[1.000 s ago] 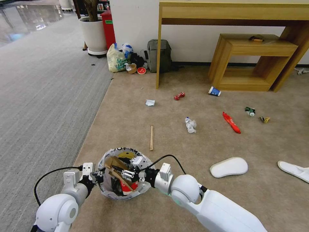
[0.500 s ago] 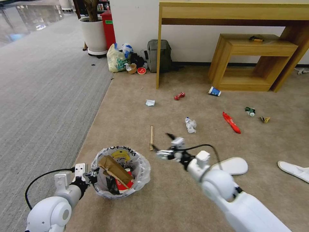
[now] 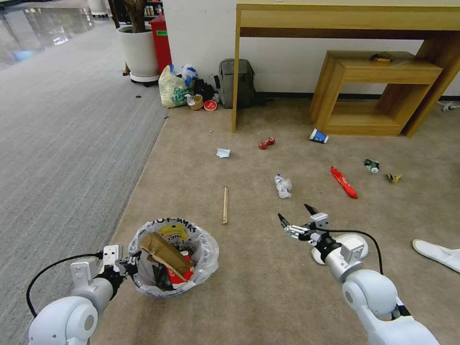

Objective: Pick up the trash bin and place the garbage on the floor into it.

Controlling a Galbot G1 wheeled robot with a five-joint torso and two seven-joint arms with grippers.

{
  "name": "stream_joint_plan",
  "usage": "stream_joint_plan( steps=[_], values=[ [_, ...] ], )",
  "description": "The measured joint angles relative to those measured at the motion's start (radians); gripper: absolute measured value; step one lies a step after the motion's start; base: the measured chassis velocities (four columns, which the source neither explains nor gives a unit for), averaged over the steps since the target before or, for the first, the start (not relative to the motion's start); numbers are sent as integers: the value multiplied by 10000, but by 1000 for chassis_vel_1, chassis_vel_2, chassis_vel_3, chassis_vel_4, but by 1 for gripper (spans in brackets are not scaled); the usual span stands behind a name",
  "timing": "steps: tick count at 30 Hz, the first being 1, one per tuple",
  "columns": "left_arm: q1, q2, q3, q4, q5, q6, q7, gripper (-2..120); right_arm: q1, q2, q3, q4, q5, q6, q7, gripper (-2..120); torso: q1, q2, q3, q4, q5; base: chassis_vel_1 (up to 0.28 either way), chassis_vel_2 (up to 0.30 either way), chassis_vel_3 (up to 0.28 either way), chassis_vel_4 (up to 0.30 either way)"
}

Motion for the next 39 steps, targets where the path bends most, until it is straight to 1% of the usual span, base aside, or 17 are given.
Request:
stream_joint_plan(
  steps=[12,22,39],
  values=[
    [71,-18,-6,-67,0,0,12,0,-44,135,48,-182,11,35,-21,100,0,-1,1,-3,1,-138,-120,125,119],
    [100,-52,45,-102,21,0,17,0,-372,127,357,-188,-25,135,-149,100,1,-2,0,-1,0,-100,-92,101,104],
    [205,-117,23,-159,112,0,87,0,-466,309,491,-450,-51,189,-283,100,1,-2,0,-2,-1,-151,-143,148,144]
  ],
)
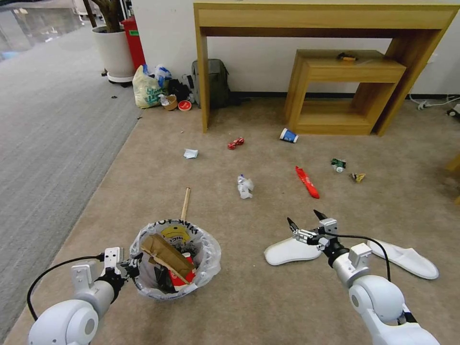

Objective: Pick up the trash bin and place the garbage on the floor into it.

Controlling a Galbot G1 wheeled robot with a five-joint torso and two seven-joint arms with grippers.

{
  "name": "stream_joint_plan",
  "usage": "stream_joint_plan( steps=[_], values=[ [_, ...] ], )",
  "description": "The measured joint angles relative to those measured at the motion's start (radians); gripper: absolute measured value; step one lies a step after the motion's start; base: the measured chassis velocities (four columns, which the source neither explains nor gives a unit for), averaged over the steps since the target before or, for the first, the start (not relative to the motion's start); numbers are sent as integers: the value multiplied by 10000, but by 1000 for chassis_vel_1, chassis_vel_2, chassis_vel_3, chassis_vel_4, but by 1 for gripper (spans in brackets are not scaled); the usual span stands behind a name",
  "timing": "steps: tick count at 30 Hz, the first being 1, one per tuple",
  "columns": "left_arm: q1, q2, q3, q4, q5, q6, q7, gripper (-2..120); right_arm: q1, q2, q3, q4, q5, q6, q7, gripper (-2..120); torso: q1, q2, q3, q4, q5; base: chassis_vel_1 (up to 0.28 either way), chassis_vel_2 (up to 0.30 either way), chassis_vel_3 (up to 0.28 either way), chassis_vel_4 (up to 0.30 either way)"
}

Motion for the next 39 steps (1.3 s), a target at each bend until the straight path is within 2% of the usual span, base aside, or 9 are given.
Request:
stream_joint_plan(
  steps=[14,23,25,26,28,31,34,37,39],
  values=[
    [-24,-24,3,18,15,1,40,0,-101,238,73,-510,79,371,-138,100,0,0,1,-2,1,-142,-156,143,142],
    [-32,-9,-8,40,18,1,32,0,-183,1644,-9,-2207,2543,472,-103,100,0,0,1,2,2,-15,-10,12,11],
    [-21,41,-5,57,18,1,13,0,-109,1780,129,-2822,3816,219,-87,100,0,-1,0,0,2,0,0,0,0],
    [-21,41,-5,57,18,1,13,0,-109,1780,129,-2822,3816,219,-87,100,0,-1,0,0,2,0,0,0,0],
    [-25,72,20,82,18,1,-16,0,-41,1716,332,-3098,5180,-425,-8,100,0,0,0,0,1,0,0,0,0],
    [-49,70,73,120,29,1,-47,0,18,1580,408,-3279,5674,-624,39,100,0,0,0,-1,1,0,0,0,0],
    [-74,38,134,141,45,1,-93,0,94,1340,490,-3381,5861,-718,54,100,0,0,1,-1,2,0,0,0,0],
    [-77,10,164,155,56,1,-116,0,446,620,560,-3645,5745,-844,52,100,0,0,1,-2,6,0,0,0,0],
    [-76,10,164,156,56,1,-116,0,465,589,561,-3664,5723,-848,51,100,0,0,1,-2,6,0,0,0,0]
  ],
)
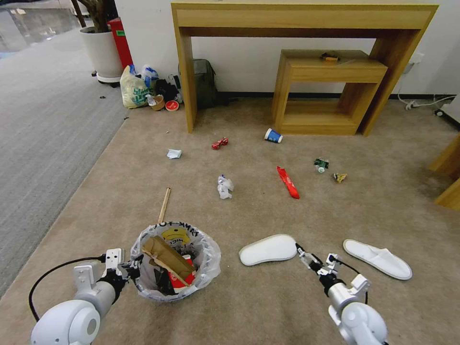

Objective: Pick up the trash bin and place the garbage on the floor into it.

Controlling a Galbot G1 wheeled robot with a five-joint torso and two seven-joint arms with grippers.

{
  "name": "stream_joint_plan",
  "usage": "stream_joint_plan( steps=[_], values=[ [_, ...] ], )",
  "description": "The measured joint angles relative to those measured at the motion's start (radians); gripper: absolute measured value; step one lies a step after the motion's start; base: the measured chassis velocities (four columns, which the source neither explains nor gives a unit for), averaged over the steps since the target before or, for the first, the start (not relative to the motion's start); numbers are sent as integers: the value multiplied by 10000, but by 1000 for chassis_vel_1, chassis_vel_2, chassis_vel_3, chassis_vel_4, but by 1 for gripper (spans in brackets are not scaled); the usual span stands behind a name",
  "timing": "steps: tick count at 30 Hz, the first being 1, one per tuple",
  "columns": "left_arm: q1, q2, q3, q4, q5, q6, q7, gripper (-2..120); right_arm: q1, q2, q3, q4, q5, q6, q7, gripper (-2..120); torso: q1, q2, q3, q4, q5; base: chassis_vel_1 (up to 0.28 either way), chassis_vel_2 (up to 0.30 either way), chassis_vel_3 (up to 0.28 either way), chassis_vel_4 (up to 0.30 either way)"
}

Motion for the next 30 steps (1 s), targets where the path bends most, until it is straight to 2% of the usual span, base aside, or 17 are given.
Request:
stream_joint_plan(
  steps=[1,2,3,6,7,10,11,14,15,18,19,22,24,30],
  values=[
    [12,-2,-13,7,8,0,-6,0,458,-705,-40,-510,-929,101,-184,100,0,0,0,2,-4,0,0,0,0],
    [24,0,-15,7,11,0,-5,0,663,-1034,-109,-756,-1728,300,-340,100,0,0,0,2,-5,0,0,0,0],
    [24,0,-15,7,11,0,-5,0,663,-1034,-109,-756,-1728,300,-340,100,0,0,0,2,-5,0,0,0,0],
    [46,-12,-14,7,40,0,-5,0,1148,-1929,-447,-1279,-5438,1373,-1169,100,1,0,0,1,-5,0,0,0,0],
    [46,-12,-14,7,40,0,-5,0,1148,-1929,-447,-1279,-5438,1373,-1169,100,1,0,0,1,-5,0,0,0,0],
    [64,-79,25,-15,86,0,-6,0,1095,-2422,-1041,-1042,-8431,2101,-1676,100,0,0,0,0,-5,0,0,0,0],
    [64,-79,25,-15,86,0,-6,0,1095,-2422,-1041,-1042,-8431,2101,-1676,100,0,0,0,0,-5,0,0,0,0],
    [93,-113,63,-78,112,0,-7,0,1381,-2569,-2043,-1016,-10922,3021,-2104,100,0,0,0,-3,-6,0,0,0,0],
    [93,-113,63,-78,112,0,-7,0,1381,-2569,-2043,-1016,-10922,3021,-2104,100,0,0,0,-3,-6,0,0,0,0],
    [166,-115,23,-186,112,0,-8,0,2154,-2448,-3188,-1482,-12309,3478,-2246,100,1,0,1,3,-2,0,0,0,0],
    [166,-115,23,-186,112,0,-8,0,2154,-2448,-3188,-1482,-12309,3478,-2246,100,1,0,1,3,-2,0,0,0,0],
    [271,-107,-137,-279,98,0,-7,0,2935,-2339,-4124,-2220,-13600,3919,-2289,100,0,0,0,4,-6,0,0,0,0],
    [300,-114,-178,-294,94,0,-2,0,3055,-2307,-4299,-2369,-13876,4021,-2272,100,0,0,1,3,-6,0,0,0,0],
    [382,-116,-284,-321,68,0,39,0,3509,-1729,-4601,-2906,-16046,4442,-1612,100,0,0,0,3,-6,0,0,0,0]
  ],
)
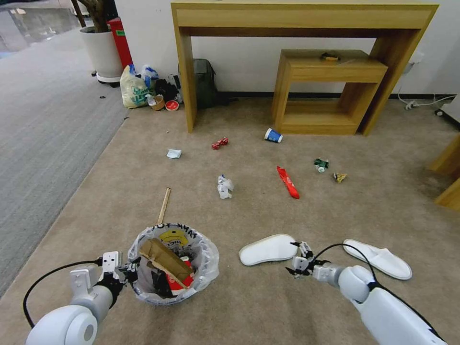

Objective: Pick up the trash bin and place the garbage on the floor into it.

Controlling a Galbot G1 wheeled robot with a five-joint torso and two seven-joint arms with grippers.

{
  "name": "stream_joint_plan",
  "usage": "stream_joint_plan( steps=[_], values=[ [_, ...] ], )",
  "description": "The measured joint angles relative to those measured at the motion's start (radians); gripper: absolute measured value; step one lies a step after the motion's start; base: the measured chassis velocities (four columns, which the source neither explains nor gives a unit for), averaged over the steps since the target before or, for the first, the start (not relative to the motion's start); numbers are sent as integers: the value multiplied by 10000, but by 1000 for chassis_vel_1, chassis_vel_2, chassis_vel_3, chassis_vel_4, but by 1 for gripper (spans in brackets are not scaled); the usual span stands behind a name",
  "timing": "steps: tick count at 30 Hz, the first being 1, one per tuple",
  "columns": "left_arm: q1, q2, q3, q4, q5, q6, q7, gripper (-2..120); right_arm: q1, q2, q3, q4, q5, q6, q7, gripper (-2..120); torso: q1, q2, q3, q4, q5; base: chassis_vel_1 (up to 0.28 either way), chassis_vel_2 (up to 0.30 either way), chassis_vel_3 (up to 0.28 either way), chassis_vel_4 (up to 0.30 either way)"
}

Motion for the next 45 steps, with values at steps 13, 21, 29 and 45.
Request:
stream_joint_plan(
  steps=[13,21,29,45],
  values=[
    [-105,75,120,114,-30,0,32,0,198,690,349,-690,-1789,277,776,100,0,0,-1,-2,0,0,0,0,0],
    [-121,114,122,192,-31,0,73,0,470,1298,567,-1489,-2160,499,1058,100,0,0,0,-3,0,0,0,0,0],
    [-110,117,101,203,-29,1,81,0,703,1790,842,-2023,-2674,838,1317,100,0,0,-1,1,2,0,0,0,0],
    [-66,113,121,192,2,0,121,0,647,2110,1256,-2346,-3773,834,1812,100,-1,0,-1,-1,1,0,0,0,0]
  ],
)
